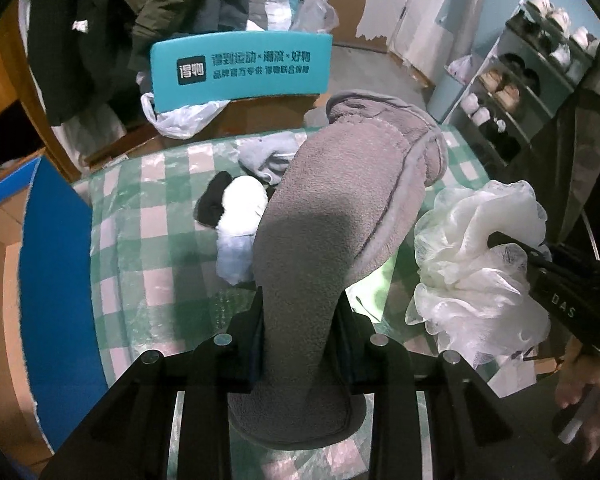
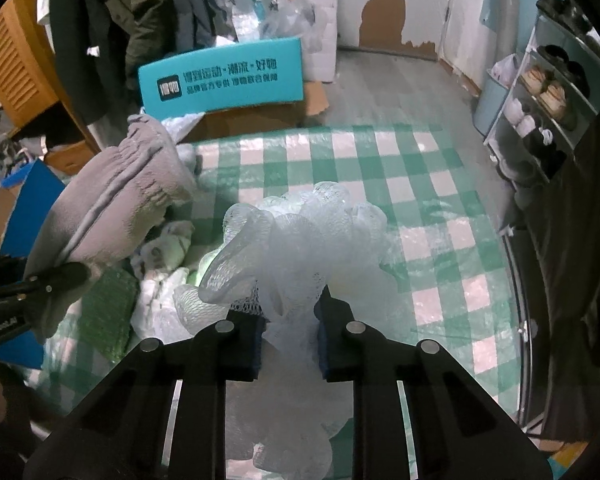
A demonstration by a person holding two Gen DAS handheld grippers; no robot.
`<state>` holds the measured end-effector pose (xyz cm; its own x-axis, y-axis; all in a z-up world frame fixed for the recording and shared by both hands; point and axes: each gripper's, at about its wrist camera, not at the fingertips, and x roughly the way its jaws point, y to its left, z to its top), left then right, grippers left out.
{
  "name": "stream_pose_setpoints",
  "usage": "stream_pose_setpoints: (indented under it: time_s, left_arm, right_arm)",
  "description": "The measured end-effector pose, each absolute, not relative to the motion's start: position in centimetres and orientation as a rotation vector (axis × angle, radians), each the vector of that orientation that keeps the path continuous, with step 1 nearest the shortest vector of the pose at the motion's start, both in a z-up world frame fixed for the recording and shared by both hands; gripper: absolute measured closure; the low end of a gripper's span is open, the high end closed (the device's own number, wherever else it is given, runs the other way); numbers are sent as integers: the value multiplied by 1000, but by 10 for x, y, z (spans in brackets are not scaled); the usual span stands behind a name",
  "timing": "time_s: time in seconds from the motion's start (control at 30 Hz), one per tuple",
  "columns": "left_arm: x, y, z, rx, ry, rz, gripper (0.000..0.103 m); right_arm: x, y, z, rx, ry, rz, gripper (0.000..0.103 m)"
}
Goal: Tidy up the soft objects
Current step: 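Lift the grey slipper and bath puff and carry both over the cardboard box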
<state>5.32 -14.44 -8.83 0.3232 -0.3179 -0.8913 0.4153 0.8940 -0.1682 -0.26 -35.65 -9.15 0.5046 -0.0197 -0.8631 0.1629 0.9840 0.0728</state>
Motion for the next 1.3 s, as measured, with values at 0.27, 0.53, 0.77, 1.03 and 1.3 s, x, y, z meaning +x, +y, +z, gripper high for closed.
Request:
stream_pose_setpoints:
  time_s: [0.27,0.53,0.77,1.03,1.3]
  left_arm:
    - [49,-127,-65,69,1109,-482,73]
    - [45,-102,-45,44,1079,-456,73]
    - [43,-74,-30,28,1040,-412,73]
    - [41,-33,-9,-15,981,-357,74]
    - [40,16,2,-55,936,-269,74]
  right_arm:
    - [-2,-345,-71,121,986,-88,85]
    - [0,-322,-47,89,936,-39,86]
    - [7,-301,-28,78,900,6,86]
    - [17,-265,-6,50,856,80,87]
    - [31,-222,8,21,831,149,88]
